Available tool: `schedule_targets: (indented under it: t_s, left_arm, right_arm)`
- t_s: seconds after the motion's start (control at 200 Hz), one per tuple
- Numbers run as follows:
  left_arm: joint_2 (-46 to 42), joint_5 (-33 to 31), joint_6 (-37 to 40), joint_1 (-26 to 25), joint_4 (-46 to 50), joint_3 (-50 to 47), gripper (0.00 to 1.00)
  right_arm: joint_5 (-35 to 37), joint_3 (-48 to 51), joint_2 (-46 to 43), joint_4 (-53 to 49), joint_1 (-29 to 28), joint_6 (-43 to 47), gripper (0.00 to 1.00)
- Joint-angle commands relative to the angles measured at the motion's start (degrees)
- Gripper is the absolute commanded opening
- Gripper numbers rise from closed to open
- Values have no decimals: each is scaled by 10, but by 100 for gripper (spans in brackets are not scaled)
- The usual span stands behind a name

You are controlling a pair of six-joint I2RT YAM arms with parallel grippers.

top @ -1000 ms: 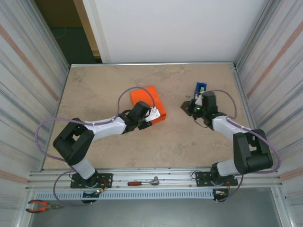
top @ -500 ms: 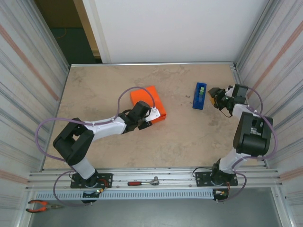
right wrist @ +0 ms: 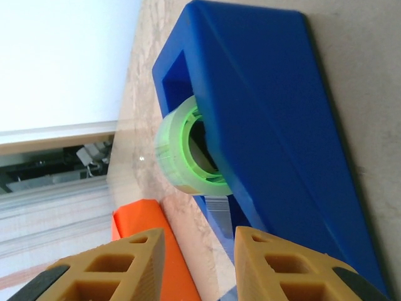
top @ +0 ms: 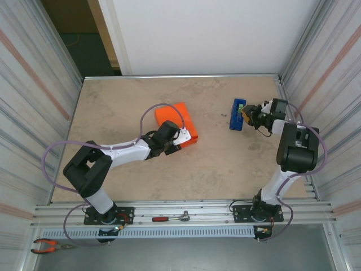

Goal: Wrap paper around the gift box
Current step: Tear off the tape with the cutter.

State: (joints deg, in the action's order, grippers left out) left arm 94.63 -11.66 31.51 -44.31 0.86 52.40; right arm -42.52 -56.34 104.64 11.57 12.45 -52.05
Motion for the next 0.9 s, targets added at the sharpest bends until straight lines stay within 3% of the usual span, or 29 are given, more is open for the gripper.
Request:
schedule_targets:
  t_s: [0.0, 0.461, 0.892]
  left_arm:
    - [13, 14, -11, 3, 62, -3, 60]
    - [14, 17, -10, 4, 62, -2, 59]
    - [14, 18, -9, 4, 62, -2, 59]
  right_arm:
    - [-11, -12, 14, -3, -8, 12, 34]
    - [3, 24, -7, -2, 11, 15, 40]
    - [-5, 11, 9, -12, -3, 25, 32]
